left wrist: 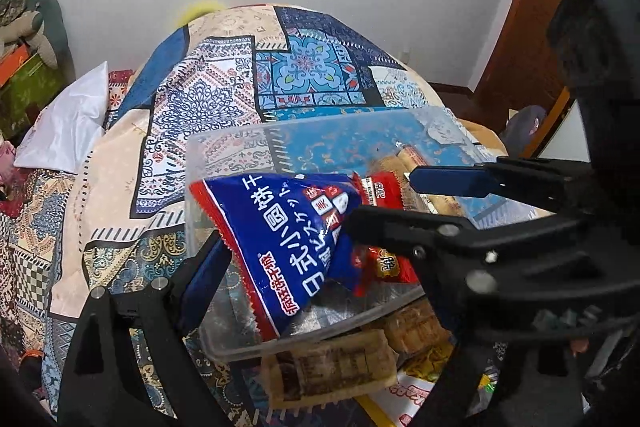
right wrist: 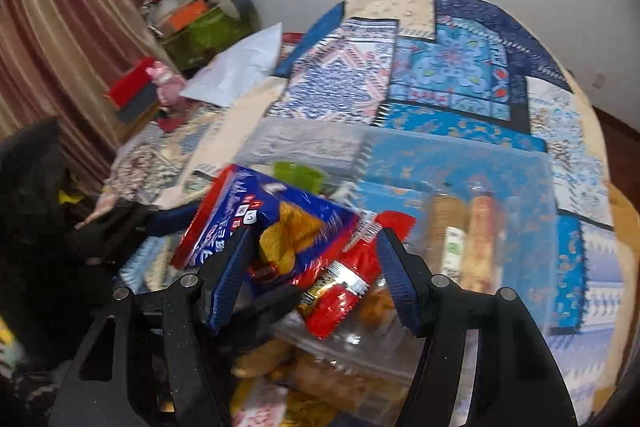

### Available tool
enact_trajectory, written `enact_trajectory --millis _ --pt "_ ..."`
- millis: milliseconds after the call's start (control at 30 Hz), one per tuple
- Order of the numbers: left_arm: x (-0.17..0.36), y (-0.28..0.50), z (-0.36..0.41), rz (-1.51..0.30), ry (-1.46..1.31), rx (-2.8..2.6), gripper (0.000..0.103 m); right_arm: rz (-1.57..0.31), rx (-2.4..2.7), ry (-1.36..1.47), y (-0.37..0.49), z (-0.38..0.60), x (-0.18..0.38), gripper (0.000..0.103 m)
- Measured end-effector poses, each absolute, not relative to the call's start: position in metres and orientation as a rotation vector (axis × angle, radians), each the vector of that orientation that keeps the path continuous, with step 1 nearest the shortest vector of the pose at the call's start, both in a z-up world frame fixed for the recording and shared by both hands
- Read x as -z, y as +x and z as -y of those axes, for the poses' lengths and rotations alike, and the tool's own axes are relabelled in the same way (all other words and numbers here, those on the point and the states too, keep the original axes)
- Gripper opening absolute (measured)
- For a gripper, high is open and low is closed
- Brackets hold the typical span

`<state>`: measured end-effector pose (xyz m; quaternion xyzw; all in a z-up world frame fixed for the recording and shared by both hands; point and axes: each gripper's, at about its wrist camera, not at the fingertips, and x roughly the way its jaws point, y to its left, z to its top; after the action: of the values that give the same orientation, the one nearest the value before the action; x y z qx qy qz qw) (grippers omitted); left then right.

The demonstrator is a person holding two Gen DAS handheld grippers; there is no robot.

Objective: Organize snacks
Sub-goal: 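Carry the wafer roll and blue biscuit bag into the clear box and release both, then grasp the wrapped cracker pack with the right tool while the left tool grasps the bread loaf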

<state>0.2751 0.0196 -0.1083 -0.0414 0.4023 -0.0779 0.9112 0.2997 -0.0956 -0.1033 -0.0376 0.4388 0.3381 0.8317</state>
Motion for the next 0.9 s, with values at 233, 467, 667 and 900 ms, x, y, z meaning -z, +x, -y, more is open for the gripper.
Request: enact_trajectory --millis 233,467,667,900 --pt "0.101 0.26 -0.024 -0.812 -0.069 0.13 0.09 -0.896 -0.699 -0.049 0.291 0.112 0.091 0.061" --pt "0.086 0.233 -0.03 -0.795 -0.07 0.107 0.095 -0.851 -0.68 -0.031 0.272 0.135 0.076 0.061" --pt "0.095 0.213 -0.037 -0.842 -0.076 0.096 0.096 -0.857 -0.657 -0.041 0.249 0.157 0.083 0.061" --pt "0.126 0.204 -0.032 -0.939 -0.152 0.129 0.096 -0.919 -0.635 -0.052 0.231 0.172 0.114 0.061"
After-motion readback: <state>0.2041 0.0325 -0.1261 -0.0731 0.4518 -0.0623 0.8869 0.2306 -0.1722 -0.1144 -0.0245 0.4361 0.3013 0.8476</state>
